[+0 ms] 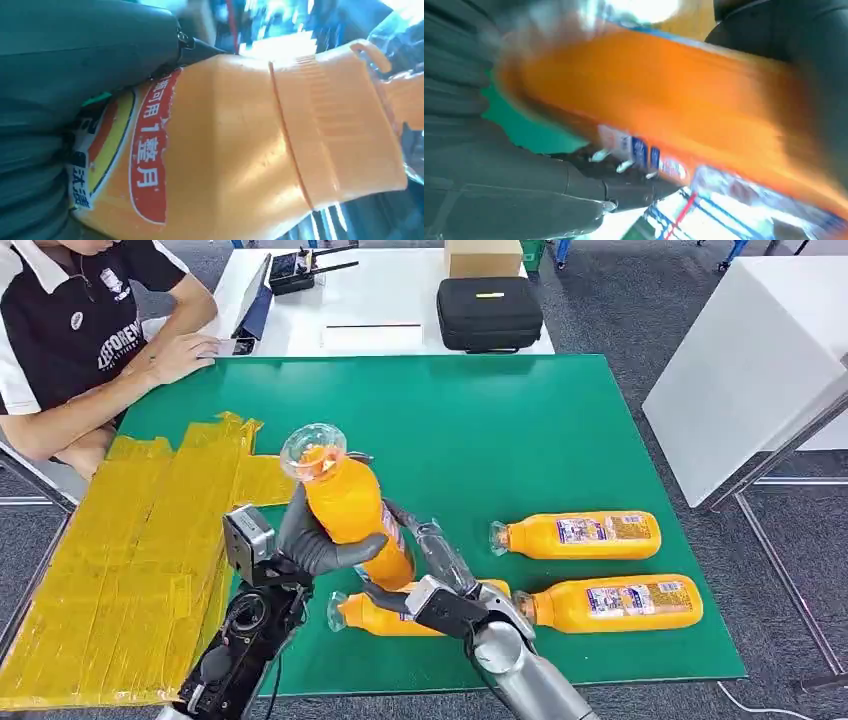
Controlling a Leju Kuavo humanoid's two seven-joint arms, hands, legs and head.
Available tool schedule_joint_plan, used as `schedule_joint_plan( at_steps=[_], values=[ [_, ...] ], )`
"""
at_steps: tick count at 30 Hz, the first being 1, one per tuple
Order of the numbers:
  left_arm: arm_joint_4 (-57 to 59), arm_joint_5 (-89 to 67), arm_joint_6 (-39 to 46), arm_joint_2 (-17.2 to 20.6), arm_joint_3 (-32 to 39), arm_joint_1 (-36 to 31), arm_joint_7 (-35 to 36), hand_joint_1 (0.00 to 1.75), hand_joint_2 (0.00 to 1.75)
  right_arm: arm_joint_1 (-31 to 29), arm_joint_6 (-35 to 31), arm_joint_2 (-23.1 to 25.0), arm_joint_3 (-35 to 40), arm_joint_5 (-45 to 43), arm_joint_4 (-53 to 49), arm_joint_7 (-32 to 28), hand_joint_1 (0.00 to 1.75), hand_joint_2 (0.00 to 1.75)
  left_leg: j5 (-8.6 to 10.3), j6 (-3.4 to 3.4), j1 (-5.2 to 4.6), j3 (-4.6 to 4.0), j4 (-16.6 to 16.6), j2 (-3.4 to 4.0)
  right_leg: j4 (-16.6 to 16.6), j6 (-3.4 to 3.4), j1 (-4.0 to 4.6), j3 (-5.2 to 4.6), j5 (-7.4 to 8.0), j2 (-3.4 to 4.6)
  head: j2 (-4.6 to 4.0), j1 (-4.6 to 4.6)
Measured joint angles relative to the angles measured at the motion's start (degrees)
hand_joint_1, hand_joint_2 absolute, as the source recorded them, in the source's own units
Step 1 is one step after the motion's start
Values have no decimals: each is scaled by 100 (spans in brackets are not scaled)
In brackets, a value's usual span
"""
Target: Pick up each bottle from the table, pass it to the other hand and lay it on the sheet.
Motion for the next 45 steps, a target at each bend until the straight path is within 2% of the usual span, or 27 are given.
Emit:
schedule_joint_plan(
  at_steps=[1,5,8,14,20,23,25,27,28,31,36,38,45],
  values=[
    [-20,-211,182,31,93,-3,0,175,175,18,-65,-15,-20,9,-116,9,0,175,0,0,0,0,0,4,0,0,0,-2,0,0,0,4],
    [-50,-881,767,168,354,0,-9,175,175,56,-280,-77,-59,83,-404,42,0,175,3,-4,4,0,0,-6,2,0,3,-3,1,-4,0,2],
    [-41,-2727,2037,271,522,-13,318,175,175,128,-597,-116,-83,289,-693,151,0,175,3,-4,3,0,0,7,4,0,2,-5,1,3,0,-2],
    [277,-5451,3301,541,1120,-182,1272,175,175,283,-819,-245,-175,525,-1212,321,0,175,3,-5,3,0,0,3,3,0,2,-5,1,3,0,0],
    [736,-7432,3367,636,1782,-299,1877,175,175,321,-821,-319,-179,573,-1411,374,0,175,4,-5,3,0,0,3,3,0,2,-5,1,3,0,2],
    [1136,-8617,3374,745,2006,-445,2444,175,175,332,-821,-339,-179,584,-1473,380,0,175,4,-5,3,0,0,4,3,0,2,-5,1,3,0,2],
    [1646,-8947,3311,991,1826,-666,3430,175,175,332,-819,-350,-175,620,-1521,404,0,175,6,-8,3,2,0,7,3,-2,2,-10,2,5,0,2],
    [2290,-8960,2999,1319,1297,-994,4432,175,175,333,-819,-367,-175,682,-1562,448,0,175,10,-14,5,0,0,9,4,-18,5,-13,13,7,0,0],
    [2583,-8960,2818,1419,1116,-1156,4608,175,175,342,-817,-374,-175,704,-1580,461,0,175,12,-17,5,0,0,7,4,-19,5,-12,13,6,0,-4],
    [3481,-8965,2331,1530,805,-1483,4680,175,175,344,-804,-385,-173,780,-1624,509,0,175,18,-16,7,-3,0,6,9,-19,5,-11,13,5,0,4],
    [3607,-8965,2307,1548,769,-1514,4680,175,175,346,-802,-385,-170,780,-1632,509,0,175,18,-16,6,-3,0,10,9,-19,4,-12,14,7,0,0],
    [4254,-8965,2079,1609,636,-1745,4629,175,175,344,-745,-391,-168,802,-1637,557,0,175,18,-16,4,-3,0,13,9,-19,2,-12,14,10,0,2],
    [4789,-8960,1876,1595,677,-1972,4304,175,175,237,-592,-354,-159,929,-1580,686,0,175,19,-16,5,-5,0,3,8,-19,3,-10,14,6,0,0]
  ],
)
